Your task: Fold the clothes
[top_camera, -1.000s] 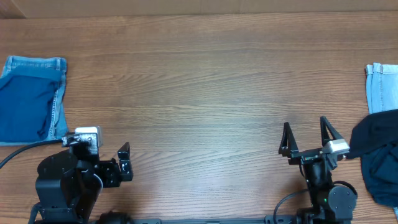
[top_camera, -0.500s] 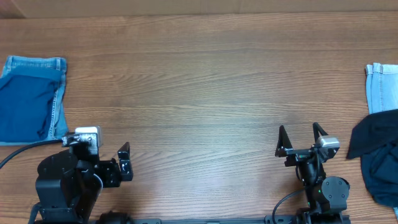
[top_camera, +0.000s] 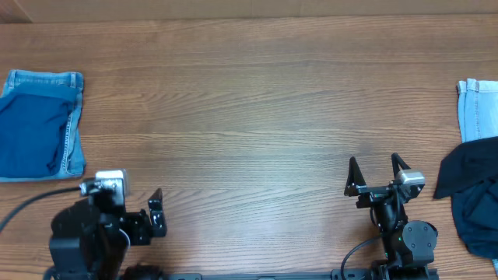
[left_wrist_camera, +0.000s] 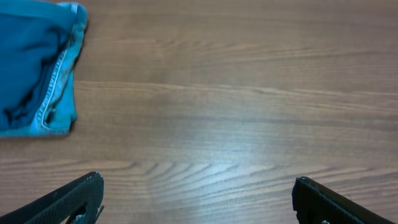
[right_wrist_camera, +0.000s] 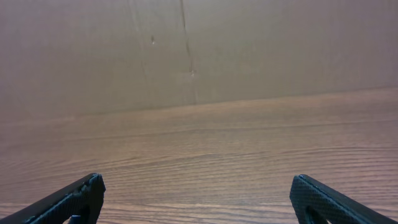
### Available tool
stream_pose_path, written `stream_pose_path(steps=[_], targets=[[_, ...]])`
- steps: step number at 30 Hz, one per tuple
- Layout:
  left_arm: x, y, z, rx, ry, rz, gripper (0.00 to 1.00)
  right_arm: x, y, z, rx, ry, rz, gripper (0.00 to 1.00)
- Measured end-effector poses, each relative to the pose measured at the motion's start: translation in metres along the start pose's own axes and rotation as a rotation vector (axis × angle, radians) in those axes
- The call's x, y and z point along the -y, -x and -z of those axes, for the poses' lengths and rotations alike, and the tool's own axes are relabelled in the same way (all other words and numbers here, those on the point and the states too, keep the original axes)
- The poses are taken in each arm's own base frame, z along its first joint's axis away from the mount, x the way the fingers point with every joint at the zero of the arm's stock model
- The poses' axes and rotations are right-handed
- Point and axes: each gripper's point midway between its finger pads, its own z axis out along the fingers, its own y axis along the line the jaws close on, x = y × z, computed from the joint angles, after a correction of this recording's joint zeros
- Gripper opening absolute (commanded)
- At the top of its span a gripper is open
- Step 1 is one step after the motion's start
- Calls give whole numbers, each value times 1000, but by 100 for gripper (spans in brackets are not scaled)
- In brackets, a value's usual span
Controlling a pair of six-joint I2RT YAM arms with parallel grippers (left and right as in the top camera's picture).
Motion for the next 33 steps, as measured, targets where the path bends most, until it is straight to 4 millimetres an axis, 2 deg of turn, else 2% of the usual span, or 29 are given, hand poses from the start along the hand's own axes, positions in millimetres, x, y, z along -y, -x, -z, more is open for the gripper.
stream_pose_path(steps=[2,3,4,12,17,19,22,33], targets=[[-3,-17,-6,-11,12,0,100,0,0,0,0,0,0,100],[-8,-31,-16,7,31,0,100,0,0,0,0,0,0,100],[-11,-34,-22,35,40,-1,100,0,0,0,1,0,0,100],[-18,-33,-65,348,54,3,100,0,0,0,1,0,0,100],[-19,-16,-94,524,46,7,100,0,0,0,0,0,0,100],[-18,-5,-100,638,36,9,100,0,0,0,-1,0,0,100],[-20,-18,-118,626,38,9,100,0,0,0,-1,0,0,100],[-17,-21,-120,615,19,2,100,0,0,0,-1,0,0,100]])
